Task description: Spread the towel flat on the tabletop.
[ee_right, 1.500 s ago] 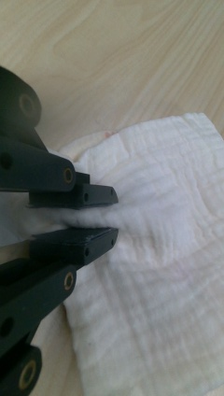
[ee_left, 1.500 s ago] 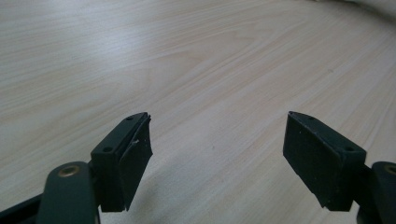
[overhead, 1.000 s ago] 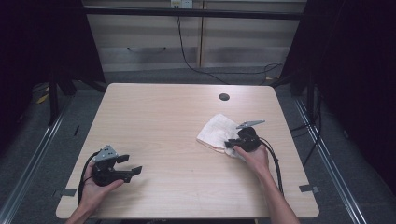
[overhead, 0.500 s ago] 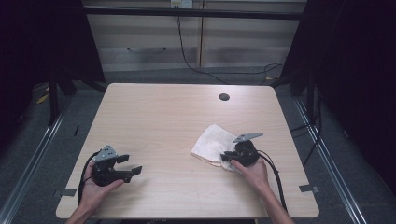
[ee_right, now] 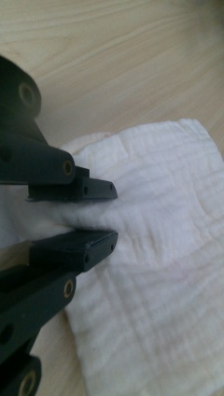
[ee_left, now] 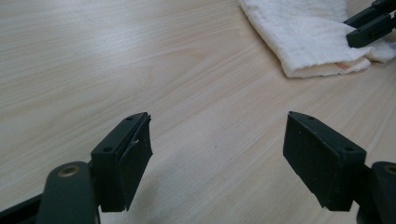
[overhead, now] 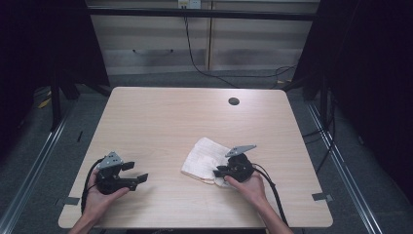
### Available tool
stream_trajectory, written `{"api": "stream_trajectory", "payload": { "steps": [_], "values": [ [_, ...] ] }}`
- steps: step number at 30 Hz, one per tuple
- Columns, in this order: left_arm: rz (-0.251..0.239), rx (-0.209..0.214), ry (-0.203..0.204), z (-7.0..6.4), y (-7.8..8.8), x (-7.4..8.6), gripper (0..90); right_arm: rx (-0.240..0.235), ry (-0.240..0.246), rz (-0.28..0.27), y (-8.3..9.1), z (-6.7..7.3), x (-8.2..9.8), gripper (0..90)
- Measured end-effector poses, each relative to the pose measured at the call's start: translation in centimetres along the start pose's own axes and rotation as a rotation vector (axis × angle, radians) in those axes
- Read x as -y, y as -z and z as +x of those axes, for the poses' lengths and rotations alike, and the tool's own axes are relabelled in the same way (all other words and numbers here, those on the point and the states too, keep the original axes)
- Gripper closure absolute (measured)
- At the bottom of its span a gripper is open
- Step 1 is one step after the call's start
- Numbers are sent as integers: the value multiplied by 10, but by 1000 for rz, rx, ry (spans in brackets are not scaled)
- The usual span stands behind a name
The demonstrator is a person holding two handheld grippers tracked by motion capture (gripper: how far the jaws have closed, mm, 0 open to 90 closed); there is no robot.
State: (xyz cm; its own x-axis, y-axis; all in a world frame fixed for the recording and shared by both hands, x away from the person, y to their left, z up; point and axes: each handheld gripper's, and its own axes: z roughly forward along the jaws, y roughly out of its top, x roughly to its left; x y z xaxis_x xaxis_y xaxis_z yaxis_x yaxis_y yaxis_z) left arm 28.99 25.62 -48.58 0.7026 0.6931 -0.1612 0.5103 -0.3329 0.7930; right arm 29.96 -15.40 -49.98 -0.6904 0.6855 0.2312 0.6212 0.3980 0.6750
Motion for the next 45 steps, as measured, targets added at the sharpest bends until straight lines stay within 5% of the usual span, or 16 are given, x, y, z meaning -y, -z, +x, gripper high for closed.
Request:
{"api": "stream_trajectory", "payload": {
  "steps": [6,10,13,18,30,35,45],
  "values": [
    [-5,1,1,1,1,0,233,-32,27,-24,8,1,-3,569],
    [-8,0,5,2,2,0,233,-56,36,-71,24,4,-3,602],
    [-8,-1,1,1,2,0,233,-102,90,-64,34,16,5,692],
    [-9,1,1,1,2,0,233,-97,148,-25,30,23,14,751],
    [-7,3,5,1,1,1,233,-75,220,23,12,24,19,658],
    [2,-1,0,0,0,0,233,-33,248,31,11,26,18,750],
    [-12,-7,9,2,2,0,233,-84,170,-28,19,14,8,865]
  ]
}}
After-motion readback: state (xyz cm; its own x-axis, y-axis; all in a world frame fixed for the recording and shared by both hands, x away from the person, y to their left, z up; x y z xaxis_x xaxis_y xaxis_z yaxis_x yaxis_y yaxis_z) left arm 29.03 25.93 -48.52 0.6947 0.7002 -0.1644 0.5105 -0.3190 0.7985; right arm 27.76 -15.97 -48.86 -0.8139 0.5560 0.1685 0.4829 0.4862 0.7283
